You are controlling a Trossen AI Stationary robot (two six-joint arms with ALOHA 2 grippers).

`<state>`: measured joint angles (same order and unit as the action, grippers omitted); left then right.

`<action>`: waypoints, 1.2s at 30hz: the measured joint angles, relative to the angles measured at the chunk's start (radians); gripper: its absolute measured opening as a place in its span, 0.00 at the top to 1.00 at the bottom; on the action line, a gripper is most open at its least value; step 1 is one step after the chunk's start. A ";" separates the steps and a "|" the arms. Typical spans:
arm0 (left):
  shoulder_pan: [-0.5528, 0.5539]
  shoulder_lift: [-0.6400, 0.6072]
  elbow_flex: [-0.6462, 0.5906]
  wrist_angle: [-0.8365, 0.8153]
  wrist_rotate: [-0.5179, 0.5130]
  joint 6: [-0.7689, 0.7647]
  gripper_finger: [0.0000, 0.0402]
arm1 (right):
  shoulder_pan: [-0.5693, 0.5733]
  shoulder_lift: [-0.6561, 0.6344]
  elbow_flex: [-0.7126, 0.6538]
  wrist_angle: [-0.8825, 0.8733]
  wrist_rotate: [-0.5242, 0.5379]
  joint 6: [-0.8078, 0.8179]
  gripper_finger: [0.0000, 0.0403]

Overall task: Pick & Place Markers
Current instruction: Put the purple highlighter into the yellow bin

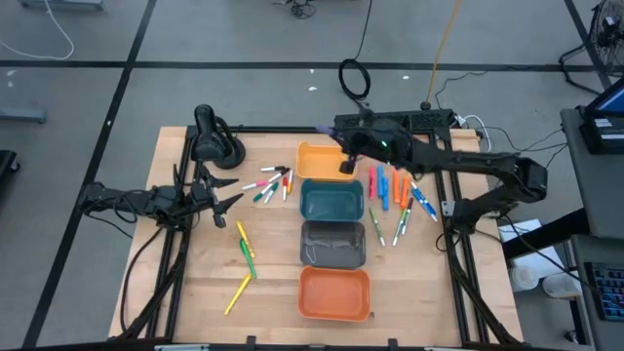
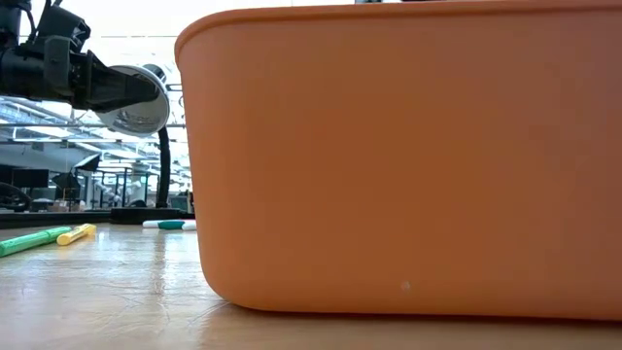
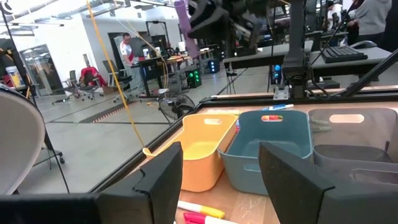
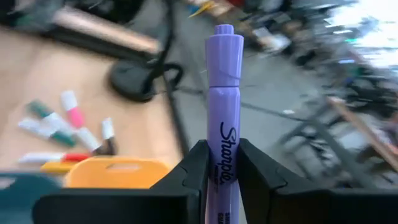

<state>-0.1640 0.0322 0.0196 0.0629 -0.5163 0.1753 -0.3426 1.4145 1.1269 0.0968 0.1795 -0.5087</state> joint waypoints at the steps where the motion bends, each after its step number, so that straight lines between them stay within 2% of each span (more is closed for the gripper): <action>1: 0.000 0.000 0.000 0.000 0.000 0.000 0.47 | -0.011 0.028 0.058 -0.070 -0.031 -0.014 0.87; 6: 0.000 0.000 0.000 0.000 0.000 0.000 0.47 | -0.074 0.150 0.256 -0.349 -0.193 -0.075 0.87; 12: 0.000 0.000 0.000 0.000 0.000 0.000 0.47 | -0.119 0.268 0.310 -0.531 -0.247 -0.083 0.88; 14: 0.000 0.000 0.000 0.000 0.000 0.000 0.47 | -0.131 0.300 0.297 -0.548 -0.291 -0.078 0.88; 21: 0.000 0.000 0.000 0.000 0.000 0.000 0.47 | -0.128 0.357 0.262 -0.533 -0.311 -0.007 0.87; 28: 0.000 0.000 0.000 0.000 0.000 0.000 0.47 | -0.117 0.359 0.256 -0.528 -0.309 0.125 0.73; 34: 0.000 0.000 0.000 0.000 0.000 0.000 0.47 | -0.111 0.359 0.256 -0.528 -0.305 0.131 0.63; 36: 0.000 0.000 0.000 0.000 0.000 0.000 0.47 | -0.104 0.355 0.256 -0.537 -0.258 0.156 0.61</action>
<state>-0.1639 0.0326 0.0196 0.0628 -0.5163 0.1752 -0.4469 1.7691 1.3827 -0.4403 -0.0786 -0.3529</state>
